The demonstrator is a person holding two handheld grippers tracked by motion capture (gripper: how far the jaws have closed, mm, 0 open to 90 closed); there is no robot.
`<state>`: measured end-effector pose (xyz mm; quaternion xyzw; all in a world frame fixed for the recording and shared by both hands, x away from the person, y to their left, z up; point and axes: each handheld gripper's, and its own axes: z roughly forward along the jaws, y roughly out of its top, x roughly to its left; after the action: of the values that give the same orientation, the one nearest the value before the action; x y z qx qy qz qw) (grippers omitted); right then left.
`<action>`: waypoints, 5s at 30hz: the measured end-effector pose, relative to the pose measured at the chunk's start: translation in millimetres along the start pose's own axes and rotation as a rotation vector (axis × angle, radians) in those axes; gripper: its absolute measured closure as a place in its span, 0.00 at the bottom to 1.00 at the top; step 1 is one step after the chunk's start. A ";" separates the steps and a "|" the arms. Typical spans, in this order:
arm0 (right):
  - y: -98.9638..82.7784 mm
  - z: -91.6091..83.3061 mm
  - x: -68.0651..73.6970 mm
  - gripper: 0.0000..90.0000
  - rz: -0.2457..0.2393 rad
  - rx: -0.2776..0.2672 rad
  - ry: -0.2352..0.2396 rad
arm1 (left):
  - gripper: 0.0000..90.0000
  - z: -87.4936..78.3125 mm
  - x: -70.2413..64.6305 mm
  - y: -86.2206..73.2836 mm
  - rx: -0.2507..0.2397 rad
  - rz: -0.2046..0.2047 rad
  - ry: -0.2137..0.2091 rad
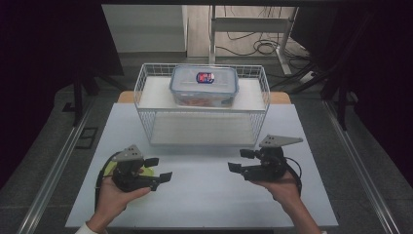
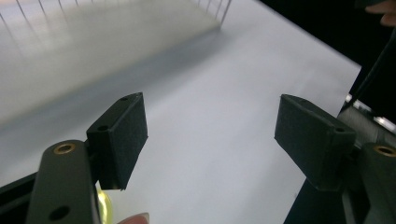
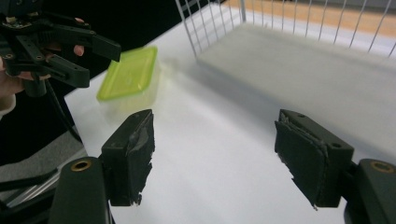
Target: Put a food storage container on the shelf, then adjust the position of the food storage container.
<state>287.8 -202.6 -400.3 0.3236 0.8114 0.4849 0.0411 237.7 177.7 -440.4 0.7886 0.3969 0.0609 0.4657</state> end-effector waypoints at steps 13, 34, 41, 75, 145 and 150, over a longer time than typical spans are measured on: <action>-46.7 11.1 -5.0 0.32 0.043 0.081 -0.006 | 0.27 9.6 -11.9 -28.1 0.066 0.075 0.026; -60.6 1.8 -4.5 0.31 0.025 0.079 -0.041 | 0.27 -6.7 -0.8 -35.1 0.041 0.053 0.084; -63.1 -0.3 -6.8 0.31 0.035 0.088 -0.055 | 0.27 -16.9 5.2 -36.7 0.036 0.037 0.096; -63.6 12.8 -9.8 0.29 0.047 0.139 -0.057 | 0.68 -72.0 53.3 -96.0 0.317 -0.060 0.175; -67.7 7.9 -18.8 0.28 0.112 0.144 -0.050 | 1.00 -50.5 154.0 -57.2 0.351 -0.240 0.341; -67.2 8.1 -18.5 0.28 0.110 0.145 -0.053 | 1.00 -44.5 144.8 -55.6 0.348 -0.224 0.306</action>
<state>272.9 -228.4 -463.8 0.3823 0.8242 0.4177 0.0121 283.4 321.1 -498.7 0.7896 0.5521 0.0583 0.2612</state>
